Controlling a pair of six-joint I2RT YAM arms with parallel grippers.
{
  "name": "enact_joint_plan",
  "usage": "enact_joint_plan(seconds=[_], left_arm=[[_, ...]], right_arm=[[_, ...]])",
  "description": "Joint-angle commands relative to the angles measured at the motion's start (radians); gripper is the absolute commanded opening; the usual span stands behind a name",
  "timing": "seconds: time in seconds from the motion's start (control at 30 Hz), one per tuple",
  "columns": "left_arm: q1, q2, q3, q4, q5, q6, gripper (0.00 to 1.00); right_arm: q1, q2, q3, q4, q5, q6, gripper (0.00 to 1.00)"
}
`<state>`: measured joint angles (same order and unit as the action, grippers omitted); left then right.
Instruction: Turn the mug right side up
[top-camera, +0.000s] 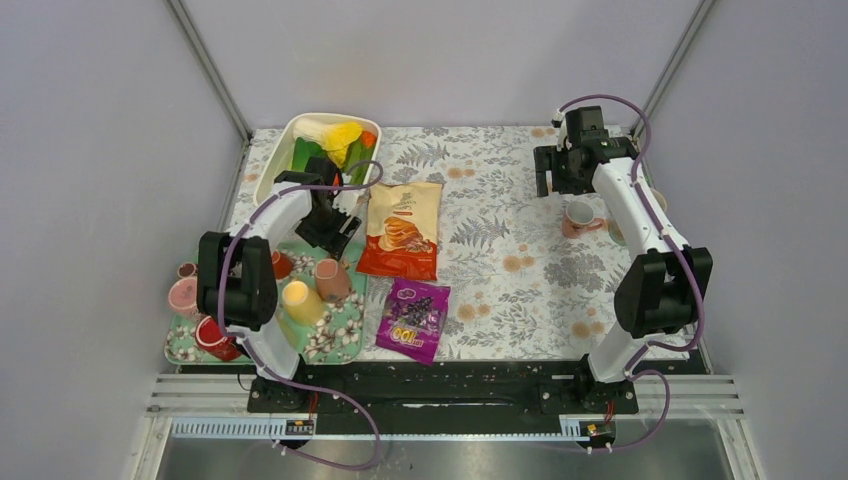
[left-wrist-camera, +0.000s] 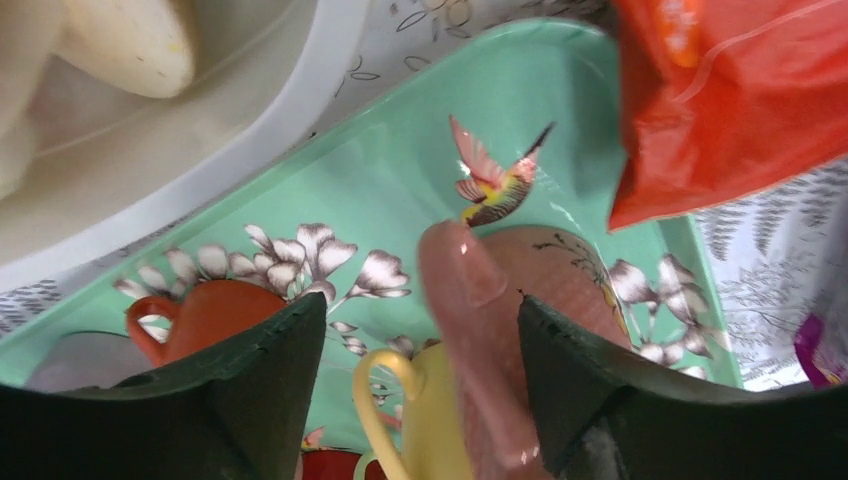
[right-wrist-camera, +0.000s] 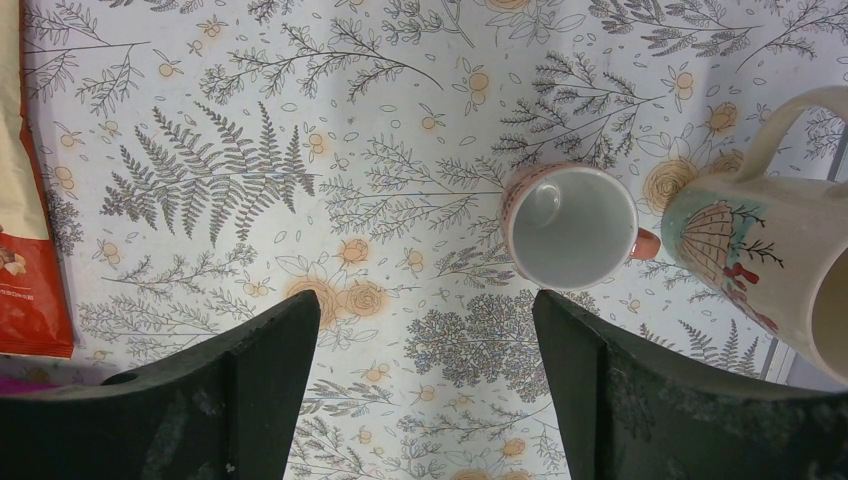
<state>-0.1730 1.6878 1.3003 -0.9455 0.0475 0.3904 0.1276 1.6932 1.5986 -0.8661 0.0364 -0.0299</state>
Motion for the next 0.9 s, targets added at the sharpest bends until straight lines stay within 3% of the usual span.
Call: enact_joint_plan(seconds=[0.0,0.17,0.4,0.6,0.87], left_arm=[[0.024,0.056,0.050,-0.034,-0.024,-0.030,0.71],[0.013,0.078,0.045,-0.113,0.076,-0.002,0.54],[-0.064,0.032,-0.001,-0.167,0.207,0.042,0.47],[-0.193,-0.016,-0.033,-0.187,0.220,0.059,0.49],[-0.216,-0.042,-0.044,-0.138,0.048,0.038,0.63]], right_arm=[[0.010,-0.024,0.003,0.009,0.001,-0.011,0.88],[0.009,-0.016,0.000,0.009,0.002,-0.013,0.88],[0.010,-0.017,0.002,0.009,0.004,-0.020,0.88],[0.009,-0.011,0.000,0.008,0.001,-0.025,0.88],[0.009,-0.003,0.000,0.009,-0.007,-0.030,0.88]])
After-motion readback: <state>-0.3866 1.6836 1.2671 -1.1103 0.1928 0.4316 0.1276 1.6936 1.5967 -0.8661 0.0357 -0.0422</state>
